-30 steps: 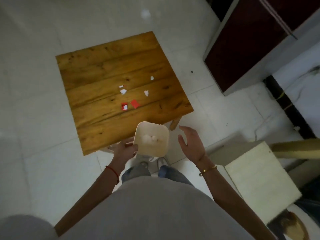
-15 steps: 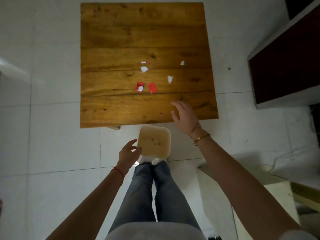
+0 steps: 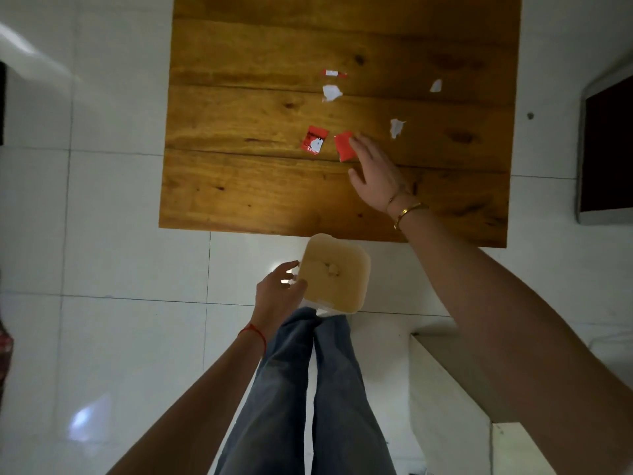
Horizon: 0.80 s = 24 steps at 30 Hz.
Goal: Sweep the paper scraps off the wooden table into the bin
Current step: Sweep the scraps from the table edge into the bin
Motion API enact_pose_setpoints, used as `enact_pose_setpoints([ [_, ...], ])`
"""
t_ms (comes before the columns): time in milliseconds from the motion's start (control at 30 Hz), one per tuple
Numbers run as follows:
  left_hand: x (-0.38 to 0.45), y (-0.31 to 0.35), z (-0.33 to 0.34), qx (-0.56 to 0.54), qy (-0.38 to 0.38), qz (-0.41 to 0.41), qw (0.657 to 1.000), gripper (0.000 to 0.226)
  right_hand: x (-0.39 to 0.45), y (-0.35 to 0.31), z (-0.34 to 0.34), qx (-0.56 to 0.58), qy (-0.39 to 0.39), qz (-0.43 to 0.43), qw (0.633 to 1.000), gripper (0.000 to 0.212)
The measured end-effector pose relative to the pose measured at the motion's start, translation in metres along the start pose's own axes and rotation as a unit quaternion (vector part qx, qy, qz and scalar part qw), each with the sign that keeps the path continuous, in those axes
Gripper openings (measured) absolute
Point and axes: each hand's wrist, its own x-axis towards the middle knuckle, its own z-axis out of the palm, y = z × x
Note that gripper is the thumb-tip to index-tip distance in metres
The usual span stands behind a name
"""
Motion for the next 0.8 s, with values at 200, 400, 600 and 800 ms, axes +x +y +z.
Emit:
enact_pose_setpoints([
  [200, 0.010, -0.015, 0.019, -0.027, -0.004, -0.018, 0.999, 0.041, 0.016, 0.006, 0.025, -0.037, -0.029, -0.029, 0.998, 0.057],
  [400, 0.014, -0.018, 0.029, -0.051, 0.015, -0.046, 0.997, 0.042, -0.010, 0.006, 0.035, -0.033, -0.033, -0.079, 0.996, 0.052],
  [600, 0.014, -0.018, 0.035, -0.101, 0.033, -0.077, 0.991, 0.043, -0.061, 0.003, 0.052, -0.046, -0.082, -0.136, 0.986, 0.053],
  [800, 0.014, -0.018, 0.042, -0.163, 0.036, -0.113, 0.980, 0.045, -0.107, 0.002, 0.071, -0.121, -0.123, -0.241, 0.955, 0.050],
])
